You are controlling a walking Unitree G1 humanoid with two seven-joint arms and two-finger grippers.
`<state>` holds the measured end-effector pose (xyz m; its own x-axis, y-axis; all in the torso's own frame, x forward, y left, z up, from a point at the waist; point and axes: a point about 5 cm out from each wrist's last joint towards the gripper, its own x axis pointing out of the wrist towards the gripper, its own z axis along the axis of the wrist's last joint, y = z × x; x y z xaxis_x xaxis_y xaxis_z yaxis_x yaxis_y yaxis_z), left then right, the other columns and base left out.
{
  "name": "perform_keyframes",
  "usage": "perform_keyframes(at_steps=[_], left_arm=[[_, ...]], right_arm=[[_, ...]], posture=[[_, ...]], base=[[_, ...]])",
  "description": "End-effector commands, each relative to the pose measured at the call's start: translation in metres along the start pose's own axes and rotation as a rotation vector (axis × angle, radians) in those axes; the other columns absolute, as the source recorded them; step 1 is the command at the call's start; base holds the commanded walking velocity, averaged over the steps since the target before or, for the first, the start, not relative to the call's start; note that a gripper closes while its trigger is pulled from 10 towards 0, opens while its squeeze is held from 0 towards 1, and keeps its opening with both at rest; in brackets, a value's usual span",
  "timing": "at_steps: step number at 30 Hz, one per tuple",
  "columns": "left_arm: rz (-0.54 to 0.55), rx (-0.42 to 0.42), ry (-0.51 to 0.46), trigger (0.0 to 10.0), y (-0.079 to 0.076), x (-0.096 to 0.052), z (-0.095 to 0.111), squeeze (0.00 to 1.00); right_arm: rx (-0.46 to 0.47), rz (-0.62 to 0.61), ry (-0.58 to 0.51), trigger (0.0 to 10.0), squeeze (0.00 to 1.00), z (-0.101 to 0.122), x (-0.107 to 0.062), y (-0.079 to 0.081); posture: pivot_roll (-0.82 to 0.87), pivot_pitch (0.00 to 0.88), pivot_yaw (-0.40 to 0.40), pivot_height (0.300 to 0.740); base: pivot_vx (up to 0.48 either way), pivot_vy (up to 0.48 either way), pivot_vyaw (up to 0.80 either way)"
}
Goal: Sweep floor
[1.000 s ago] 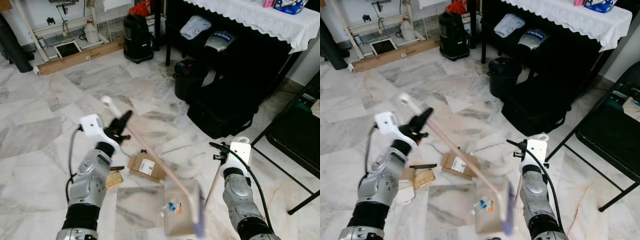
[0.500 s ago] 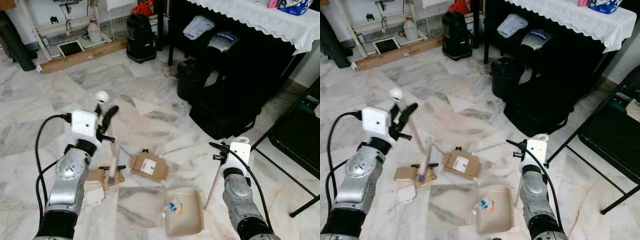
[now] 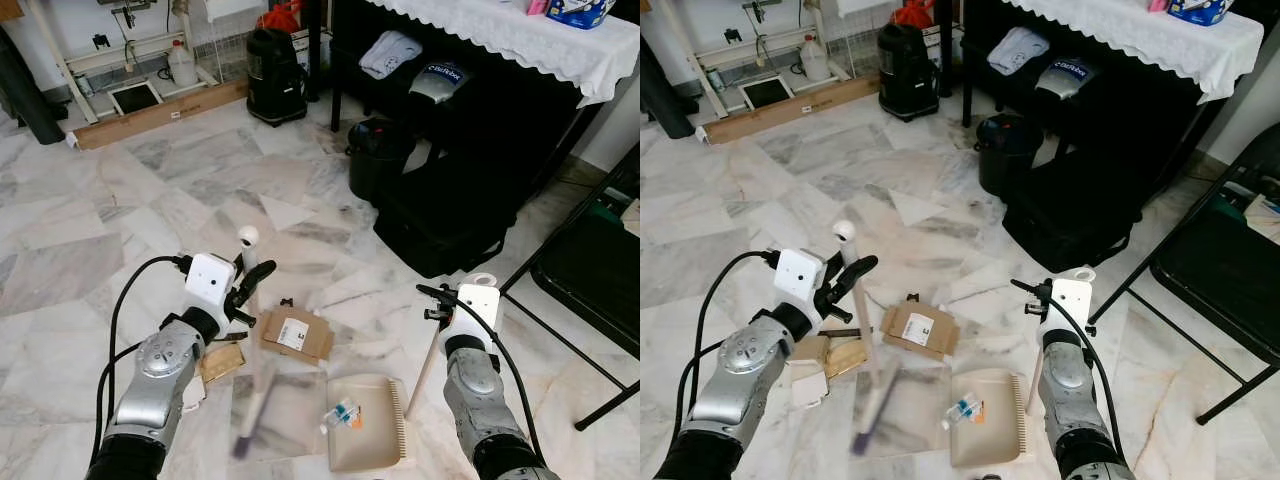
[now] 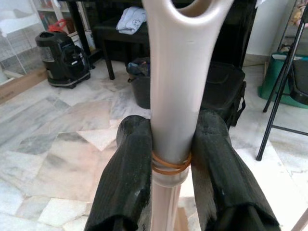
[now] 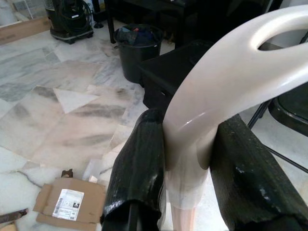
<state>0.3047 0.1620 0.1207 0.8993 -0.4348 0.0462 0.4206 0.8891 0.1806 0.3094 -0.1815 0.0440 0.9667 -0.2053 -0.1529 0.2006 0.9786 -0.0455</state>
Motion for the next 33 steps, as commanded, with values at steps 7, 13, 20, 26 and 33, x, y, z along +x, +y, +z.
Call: perform_keyframes(at_steps=[7, 13, 20, 26, 33], left_arm=[[-0.116, -0.040, 0.106, 10.0, -0.013, -0.001, -0.015, 0.00], [-0.086, -0.143, 0.129, 10.0, -0.016, -0.002, -0.025, 0.00], [-0.025, -0.285, 0.125, 10.0, -0.014, 0.000, -0.029, 0.00], [0.067, -0.534, 0.031, 10.0, -0.002, 0.008, -0.018, 0.00], [0.093, -0.668, -0.059, 10.0, 0.009, 0.014, -0.002, 0.00]], right_arm=[[-0.002, 0.011, 0.042, 10.0, 0.00, -0.009, -0.003, 0.004], [-0.002, 0.009, 0.043, 10.0, 0.00, -0.009, -0.003, 0.003], [-0.001, 0.007, 0.041, 10.0, 0.00, -0.009, -0.003, 0.003], [-0.001, 0.008, 0.041, 10.0, 0.00, -0.008, -0.003, 0.003], [0.001, 0.011, 0.039, 10.0, 0.00, -0.007, -0.002, 0.004]], posture=[[-0.05, 0.107, -0.005, 0.740], [-0.05, 0.109, -0.005, 0.740], [-0.05, 0.110, -0.005, 0.740], [-0.05, 0.111, -0.008, 0.740], [-0.04, 0.108, -0.010, 0.740]], base=[[0.000, 0.000, 0.00], [0.000, 0.000, 0.00], [0.000, 0.000, 0.00], [0.000, 0.000, 0.00], [0.000, 0.000, 0.00]])
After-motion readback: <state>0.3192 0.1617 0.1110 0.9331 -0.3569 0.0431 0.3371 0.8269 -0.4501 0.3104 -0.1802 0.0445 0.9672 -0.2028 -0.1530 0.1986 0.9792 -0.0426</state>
